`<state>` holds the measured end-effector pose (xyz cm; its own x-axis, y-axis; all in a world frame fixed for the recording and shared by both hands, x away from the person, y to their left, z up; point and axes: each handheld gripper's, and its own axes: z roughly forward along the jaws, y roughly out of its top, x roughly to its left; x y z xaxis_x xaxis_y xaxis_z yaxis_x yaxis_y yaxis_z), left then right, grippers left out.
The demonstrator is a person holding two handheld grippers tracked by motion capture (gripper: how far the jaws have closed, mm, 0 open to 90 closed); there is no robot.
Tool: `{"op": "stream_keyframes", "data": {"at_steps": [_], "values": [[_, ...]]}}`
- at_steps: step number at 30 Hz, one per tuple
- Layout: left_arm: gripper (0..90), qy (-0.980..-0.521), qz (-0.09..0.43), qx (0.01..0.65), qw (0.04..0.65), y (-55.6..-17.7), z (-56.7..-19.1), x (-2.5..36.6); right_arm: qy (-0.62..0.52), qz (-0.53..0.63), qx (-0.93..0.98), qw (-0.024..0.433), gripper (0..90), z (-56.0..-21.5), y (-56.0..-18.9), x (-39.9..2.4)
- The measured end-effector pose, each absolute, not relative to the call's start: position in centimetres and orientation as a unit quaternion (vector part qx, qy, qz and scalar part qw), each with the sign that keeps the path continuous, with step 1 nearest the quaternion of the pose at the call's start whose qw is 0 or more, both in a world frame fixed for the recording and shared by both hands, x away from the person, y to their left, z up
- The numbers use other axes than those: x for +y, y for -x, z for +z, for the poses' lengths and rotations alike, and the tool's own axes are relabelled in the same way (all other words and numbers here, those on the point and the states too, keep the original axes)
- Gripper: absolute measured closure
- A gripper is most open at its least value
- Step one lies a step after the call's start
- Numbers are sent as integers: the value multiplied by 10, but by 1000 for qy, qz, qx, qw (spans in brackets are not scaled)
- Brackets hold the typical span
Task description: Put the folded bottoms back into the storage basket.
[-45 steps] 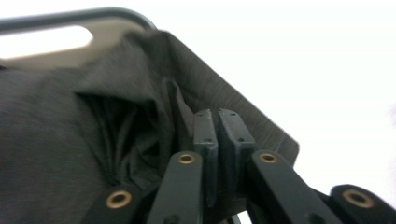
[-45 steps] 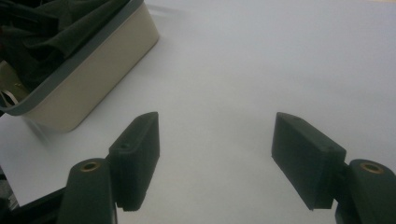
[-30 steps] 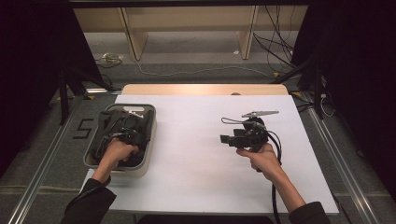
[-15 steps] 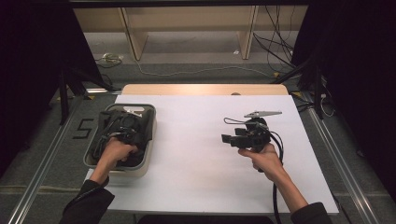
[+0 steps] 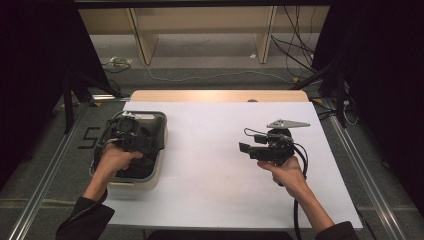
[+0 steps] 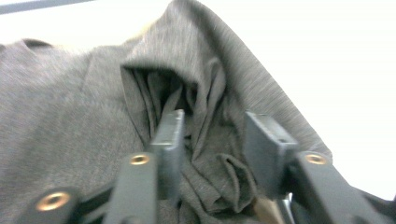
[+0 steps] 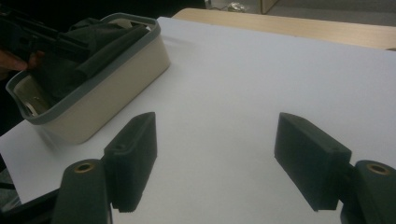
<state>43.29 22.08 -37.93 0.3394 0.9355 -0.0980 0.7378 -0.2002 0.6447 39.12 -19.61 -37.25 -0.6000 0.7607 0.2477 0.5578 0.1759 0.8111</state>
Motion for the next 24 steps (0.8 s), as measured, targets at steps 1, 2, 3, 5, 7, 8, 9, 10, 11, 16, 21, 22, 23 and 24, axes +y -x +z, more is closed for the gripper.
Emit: {"op": "stream_keyframes", "data": {"at_steps": [1, 2, 3, 5, 7, 8, 9, 10, 11, 16, 21, 22, 23, 24], "values": [[474, -759, 164, 550, 308, -432, -377, 219, -433, 476, 758, 110, 294, -373, -390, -196], [447, -758, 165, 549, 310, -430, -375, 218, -433, 477, 756, 110, 291, -372, -389, -197], [425, -757, 168, 548, 314, -429, -373, 216, -432, 480, 755, 110, 288, -372, -388, -197], [386, -758, 173, 541, 320, -426, -368, 212, -431, 485, 752, 115, 282, -372, -386, -198], [358, -756, 176, 536, 332, -422, -364, 207, -432, 489, 748, 117, 275, -371, -384, -199], [346, -755, 176, 534, 339, -421, -363, 204, -432, 492, 747, 119, 271, -371, -383, -200], [336, -755, 175, 530, 344, -419, -362, 201, -431, 495, 745, 121, 270, -371, -381, -201], [320, -755, 174, 526, 351, -417, -361, 198, -431, 497, 743, 120, 269, -371, -380, -202], [308, -755, 175, 521, 358, -415, -360, 194, -431, 500, 741, 120, 267, -371, -379, -203], [275, -760, 171, 503, 374, -411, -365, 180, -430, 509, 735, 125, 264, -372, -373, -207], [242, -753, 162, 491, 406, -407, -370, 175, -424, 515, 735, 125, 247, -376, -367, -207], [239, -753, 162, 488, 411, -405, -370, 174, -423, 515, 735, 124, 241, -376, -366, -207], [233, -750, 162, 486, 418, -404, -371, 172, -421, 516, 735, 125, 234, -377, -365, -207], [229, -746, 162, 483, 429, -402, -371, 171, -420, 518, 734, 125, 227, -377, -363, -207]]}}
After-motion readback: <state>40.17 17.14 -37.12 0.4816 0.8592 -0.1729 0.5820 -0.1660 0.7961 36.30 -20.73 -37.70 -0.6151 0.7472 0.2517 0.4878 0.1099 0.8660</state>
